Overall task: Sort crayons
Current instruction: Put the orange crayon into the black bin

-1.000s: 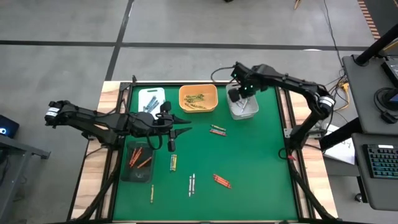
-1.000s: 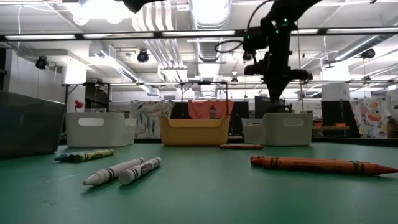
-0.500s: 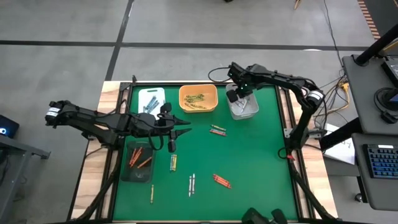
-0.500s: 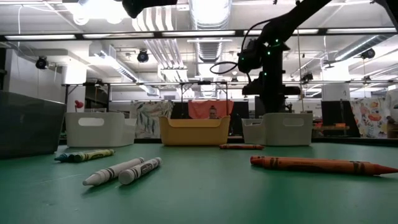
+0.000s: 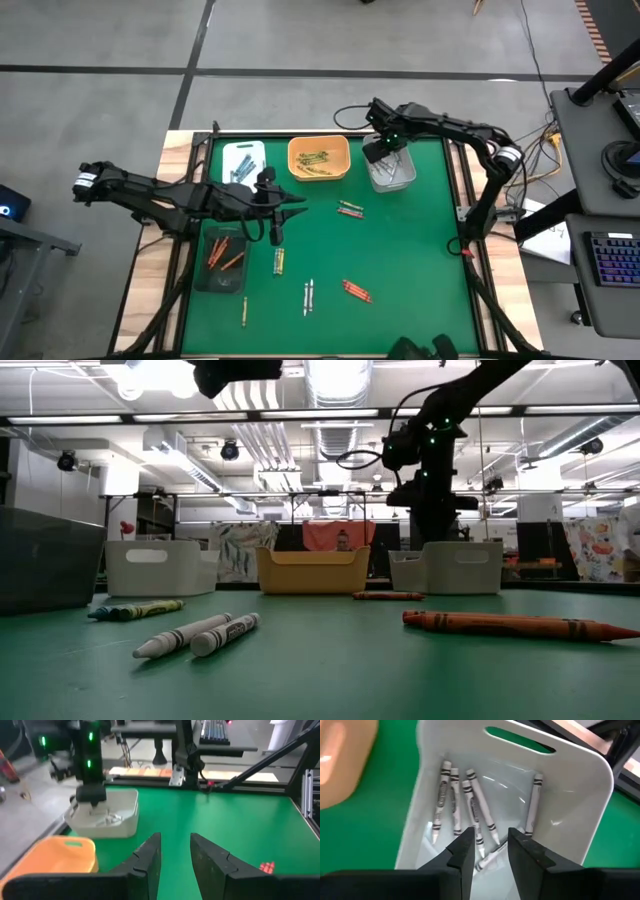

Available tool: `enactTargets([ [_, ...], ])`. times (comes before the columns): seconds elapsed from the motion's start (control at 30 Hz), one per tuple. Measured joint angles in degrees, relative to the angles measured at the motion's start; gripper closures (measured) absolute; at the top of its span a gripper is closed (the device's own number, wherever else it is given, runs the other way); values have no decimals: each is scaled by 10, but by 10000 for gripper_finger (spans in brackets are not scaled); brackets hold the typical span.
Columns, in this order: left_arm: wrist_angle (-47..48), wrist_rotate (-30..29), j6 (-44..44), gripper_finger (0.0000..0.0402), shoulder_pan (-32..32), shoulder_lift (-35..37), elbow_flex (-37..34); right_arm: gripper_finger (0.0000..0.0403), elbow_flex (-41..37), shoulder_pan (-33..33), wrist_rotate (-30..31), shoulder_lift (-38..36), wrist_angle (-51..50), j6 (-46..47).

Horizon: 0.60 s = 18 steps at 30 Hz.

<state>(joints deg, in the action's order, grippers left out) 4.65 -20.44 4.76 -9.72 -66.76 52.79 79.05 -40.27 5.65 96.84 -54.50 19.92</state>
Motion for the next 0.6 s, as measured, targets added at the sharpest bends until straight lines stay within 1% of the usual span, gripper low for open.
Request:
enactTargets([
  [0.17, 38, 0, 50, 315, 0, 0, 0, 307, 0, 24, -1, -29, 0, -12],
  [0.3, 71, 0, 94, 315, 0, -2, 0, 313, 0, 59, -1, -57, 0, -28],
  [0.47, 87, 0, 147, 315, -3, -20, 0, 314, -5, 129, 5, -93, 14, -35],
  [0.6, 88, 0, 173, 315, -11, -46, 0, 314, -18, 201, 22, -118, 52, -35],
])
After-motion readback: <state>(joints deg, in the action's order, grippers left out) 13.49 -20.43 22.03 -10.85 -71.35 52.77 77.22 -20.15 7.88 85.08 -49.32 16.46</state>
